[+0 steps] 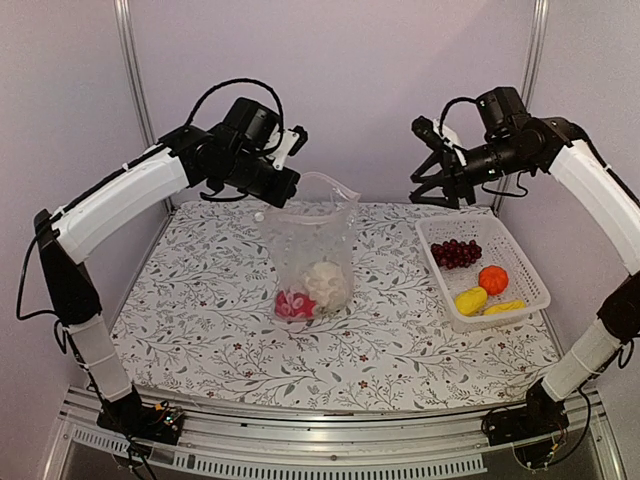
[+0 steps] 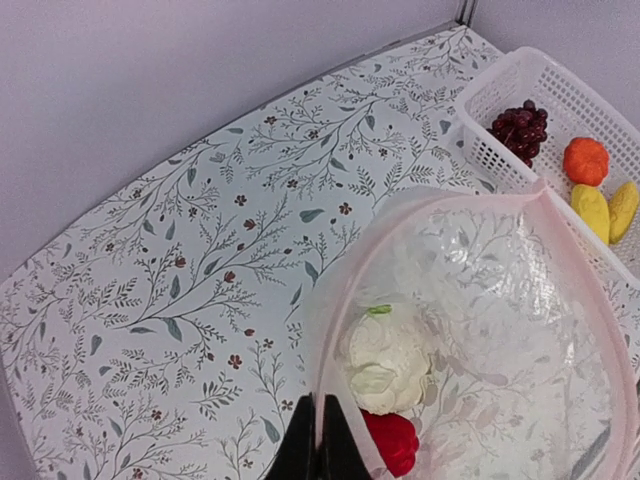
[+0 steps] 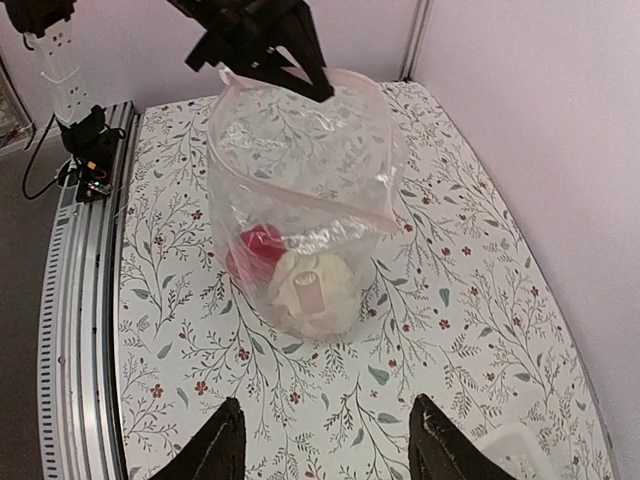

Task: Place the food in the zip-top bag and seal the zipper
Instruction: Pass from the right arm to the left, then pick up the fake vegetable from the bin.

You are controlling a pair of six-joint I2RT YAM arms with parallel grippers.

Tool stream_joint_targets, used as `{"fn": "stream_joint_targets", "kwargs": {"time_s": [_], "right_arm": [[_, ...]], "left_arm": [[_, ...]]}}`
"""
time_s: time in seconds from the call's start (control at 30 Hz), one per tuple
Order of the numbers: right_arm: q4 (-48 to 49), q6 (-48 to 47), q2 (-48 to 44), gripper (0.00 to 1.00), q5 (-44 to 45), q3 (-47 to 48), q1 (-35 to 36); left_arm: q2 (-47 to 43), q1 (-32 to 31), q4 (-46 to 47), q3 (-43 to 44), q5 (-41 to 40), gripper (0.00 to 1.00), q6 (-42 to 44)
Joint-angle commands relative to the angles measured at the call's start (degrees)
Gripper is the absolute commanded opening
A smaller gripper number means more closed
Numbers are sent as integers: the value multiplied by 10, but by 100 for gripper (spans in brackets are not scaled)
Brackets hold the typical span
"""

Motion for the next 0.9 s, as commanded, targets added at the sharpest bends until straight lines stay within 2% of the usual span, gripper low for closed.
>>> {"fn": "stream_joint_targets", "kwargs": {"time_s": [0.0,0.1,0.23,0.47,0.63,0.77,0.87], "right_arm": [[-27,33,-13,54,-63,-83,-123],[-10,38,-9,54,-46,-163,-201],[20,44,-7,55,21,-241,-248],[42,30,-27,56,172,-332,-256],[27,18,-45,60,201,-356,-256],[42,35,-47,70,239,-360,-260],[56,54,-36,73,258,-351,-265]], "left_arm": [[-14,7,12,-32,-5,0,-15],[-6,8,12,-28,6,0,-18],[-4,9,24,-23,2,0,-12],[-4,9,42,-30,14,0,0],[-9,10,56,-46,24,0,-2],[-23,9,85,-83,29,1,-17],[-30,9,105,-102,35,1,-24]]}}
